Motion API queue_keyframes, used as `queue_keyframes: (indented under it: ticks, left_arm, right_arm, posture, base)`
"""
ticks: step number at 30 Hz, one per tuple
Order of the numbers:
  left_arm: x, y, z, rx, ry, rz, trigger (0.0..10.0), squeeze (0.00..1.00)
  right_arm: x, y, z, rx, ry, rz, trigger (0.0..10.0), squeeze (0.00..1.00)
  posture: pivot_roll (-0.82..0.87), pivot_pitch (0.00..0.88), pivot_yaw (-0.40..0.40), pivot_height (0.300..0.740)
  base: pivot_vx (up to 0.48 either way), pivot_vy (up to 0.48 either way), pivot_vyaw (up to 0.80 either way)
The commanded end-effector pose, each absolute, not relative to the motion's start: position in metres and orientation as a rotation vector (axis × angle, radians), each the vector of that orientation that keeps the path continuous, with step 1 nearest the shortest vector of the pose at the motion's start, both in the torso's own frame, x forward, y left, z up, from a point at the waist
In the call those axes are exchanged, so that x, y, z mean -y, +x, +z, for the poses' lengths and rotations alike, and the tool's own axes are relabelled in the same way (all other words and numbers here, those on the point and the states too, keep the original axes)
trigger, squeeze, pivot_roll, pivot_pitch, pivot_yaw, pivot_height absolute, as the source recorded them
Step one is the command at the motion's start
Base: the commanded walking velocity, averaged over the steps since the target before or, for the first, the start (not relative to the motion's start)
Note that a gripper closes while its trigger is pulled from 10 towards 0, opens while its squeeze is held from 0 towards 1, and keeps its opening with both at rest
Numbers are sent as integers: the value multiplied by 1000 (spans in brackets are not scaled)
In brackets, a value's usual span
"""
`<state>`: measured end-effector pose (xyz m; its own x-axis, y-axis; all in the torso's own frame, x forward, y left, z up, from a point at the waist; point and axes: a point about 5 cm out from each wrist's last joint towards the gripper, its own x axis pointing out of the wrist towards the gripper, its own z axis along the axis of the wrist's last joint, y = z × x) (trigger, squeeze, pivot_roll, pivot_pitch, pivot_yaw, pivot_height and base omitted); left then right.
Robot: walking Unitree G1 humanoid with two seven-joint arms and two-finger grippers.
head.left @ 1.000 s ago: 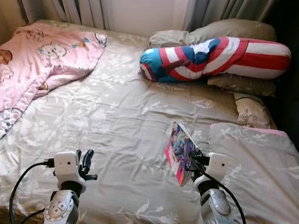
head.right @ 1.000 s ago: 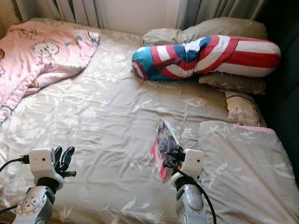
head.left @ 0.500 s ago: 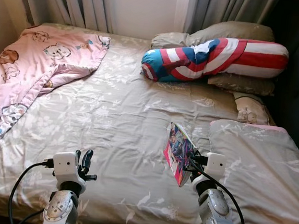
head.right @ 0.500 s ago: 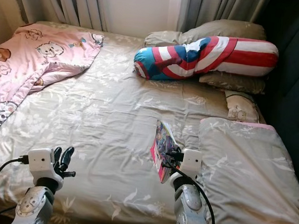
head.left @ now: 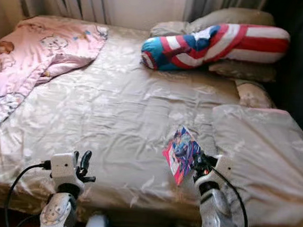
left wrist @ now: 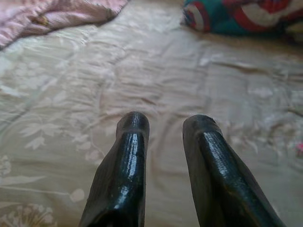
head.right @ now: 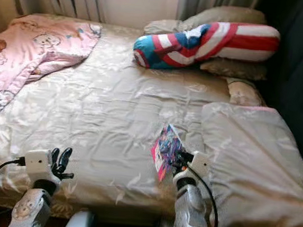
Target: Clean up the room
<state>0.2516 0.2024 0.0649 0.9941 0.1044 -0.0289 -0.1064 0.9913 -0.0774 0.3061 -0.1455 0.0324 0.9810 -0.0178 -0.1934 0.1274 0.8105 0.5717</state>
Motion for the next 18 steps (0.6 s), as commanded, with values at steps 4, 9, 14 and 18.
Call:
queue_keyframes:
  ticks: [4, 9, 14, 18]
  left_arm:
    - [-207, 241, 62, -51, -69, 114, 10000, 0]
    - [-210, 235, 67, -49, -45, 108, 10000, 0]
    - [-216, 226, 72, -55, -13, 105, 10000, 0]
    - [-219, 216, 75, -67, 5, 103, 10000, 0]
  right_arm:
    - [147, 323, 41, -175, 785, -119, 10000, 0]
    - [150, 331, 44, -156, 984, -180, 10000, 0]
    - [146, 341, 53, -108, 1128, -159, 10000, 0]
    - [151, 351, 68, -16, 1229, -142, 10000, 0]
  posture:
    - [128, 168, -40, 648]
    - [157, 191, -25, 648]
    - [198, 223, -1, 648]
    - [215, 247, 12, 648]
  base:
    - [0, 0, 0]
    - [0, 0, 0]
    - [0, 0, 0]
    - [0, 0, 0]
